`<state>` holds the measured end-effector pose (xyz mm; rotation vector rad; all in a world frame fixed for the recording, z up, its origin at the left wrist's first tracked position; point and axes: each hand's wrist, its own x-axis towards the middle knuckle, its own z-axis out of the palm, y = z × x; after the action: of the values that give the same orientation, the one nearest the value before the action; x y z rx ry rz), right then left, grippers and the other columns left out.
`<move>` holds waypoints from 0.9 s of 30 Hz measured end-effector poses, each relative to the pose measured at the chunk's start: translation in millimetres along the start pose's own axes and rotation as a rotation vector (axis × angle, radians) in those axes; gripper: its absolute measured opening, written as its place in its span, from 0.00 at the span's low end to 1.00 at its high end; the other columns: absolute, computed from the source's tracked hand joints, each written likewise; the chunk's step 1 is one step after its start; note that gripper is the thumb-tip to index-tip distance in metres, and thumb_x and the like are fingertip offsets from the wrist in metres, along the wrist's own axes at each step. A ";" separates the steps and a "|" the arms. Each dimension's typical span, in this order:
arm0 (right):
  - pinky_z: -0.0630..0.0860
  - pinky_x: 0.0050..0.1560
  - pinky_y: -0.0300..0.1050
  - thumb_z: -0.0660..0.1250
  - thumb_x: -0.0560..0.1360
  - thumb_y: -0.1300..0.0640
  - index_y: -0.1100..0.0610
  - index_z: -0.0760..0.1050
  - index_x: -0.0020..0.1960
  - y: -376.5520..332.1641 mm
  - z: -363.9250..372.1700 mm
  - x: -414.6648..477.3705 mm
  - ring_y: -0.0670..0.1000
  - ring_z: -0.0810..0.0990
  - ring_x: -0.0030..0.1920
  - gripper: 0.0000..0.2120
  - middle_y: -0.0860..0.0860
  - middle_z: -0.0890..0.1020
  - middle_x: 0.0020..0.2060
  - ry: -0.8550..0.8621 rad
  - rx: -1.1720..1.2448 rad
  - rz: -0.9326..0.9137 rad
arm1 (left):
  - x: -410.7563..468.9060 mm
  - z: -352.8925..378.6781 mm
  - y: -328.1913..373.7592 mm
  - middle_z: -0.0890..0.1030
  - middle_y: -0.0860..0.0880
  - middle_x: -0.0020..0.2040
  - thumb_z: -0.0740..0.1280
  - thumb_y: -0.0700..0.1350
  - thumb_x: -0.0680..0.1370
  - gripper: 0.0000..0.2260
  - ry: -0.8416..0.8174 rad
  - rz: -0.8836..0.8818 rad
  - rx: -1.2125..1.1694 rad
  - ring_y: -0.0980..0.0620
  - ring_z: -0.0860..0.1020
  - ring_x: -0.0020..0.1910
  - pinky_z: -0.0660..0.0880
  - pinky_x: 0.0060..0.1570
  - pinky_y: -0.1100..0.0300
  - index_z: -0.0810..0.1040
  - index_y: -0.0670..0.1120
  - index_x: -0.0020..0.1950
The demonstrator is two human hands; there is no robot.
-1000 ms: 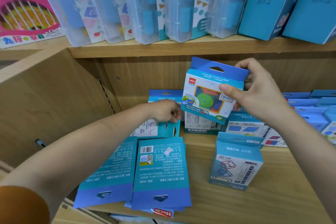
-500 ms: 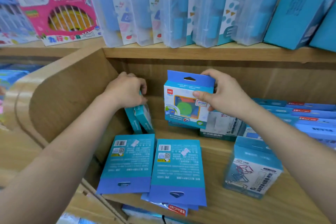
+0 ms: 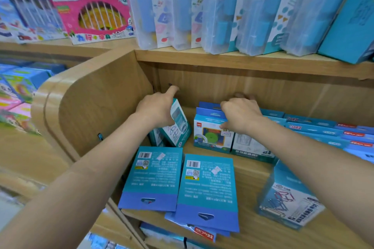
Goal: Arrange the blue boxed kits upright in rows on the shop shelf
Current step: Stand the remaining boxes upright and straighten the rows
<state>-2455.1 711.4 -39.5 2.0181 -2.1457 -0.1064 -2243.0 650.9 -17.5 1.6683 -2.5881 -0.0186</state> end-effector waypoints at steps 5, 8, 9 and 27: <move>0.63 0.59 0.55 0.70 0.70 0.42 0.50 0.72 0.57 -2.8 -2.8 1.3 0.54 0.70 0.62 0.20 0.50 0.79 0.54 -0.048 -0.046 0.029 | -6.2 -2.8 0.9 0.79 0.45 0.57 0.75 0.46 0.69 0.43 0.104 0.016 -0.057 0.48 0.80 0.45 0.80 0.37 0.52 0.49 0.60 0.72; 0.62 0.61 0.58 0.69 0.71 0.41 0.49 0.67 0.65 0.1 -8.1 -3.5 0.56 0.68 0.65 0.26 0.51 0.77 0.57 -0.053 0.021 0.041 | -16.4 -12.7 0.4 0.79 0.46 0.59 0.75 0.46 0.69 0.40 0.207 0.032 -0.085 0.48 0.80 0.50 0.79 0.35 0.55 0.53 0.58 0.72; 0.62 0.62 0.59 0.68 0.72 0.40 0.48 0.65 0.67 0.1 -12.1 -5.4 0.57 0.68 0.66 0.29 0.51 0.76 0.59 -0.056 0.063 0.041 | -21.0 -18.5 0.2 0.79 0.46 0.60 0.75 0.46 0.69 0.38 0.248 0.038 -0.103 0.47 0.80 0.52 0.79 0.35 0.55 0.55 0.57 0.72; 0.81 0.47 0.47 0.75 0.67 0.58 0.58 0.77 0.58 12.7 -87.9 -76.1 0.49 0.84 0.47 0.21 0.52 0.85 0.48 0.150 1.295 -0.304 | -87.9 -113.2 42.9 0.80 0.57 0.51 0.75 0.51 0.63 0.21 0.349 0.387 -0.974 0.60 0.81 0.50 0.77 0.39 0.69 0.74 0.58 0.54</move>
<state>-2447.0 795.0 41.8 2.7117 -1.8953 1.7135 -2239.1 751.4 93.3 0.7355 -2.0245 -0.7489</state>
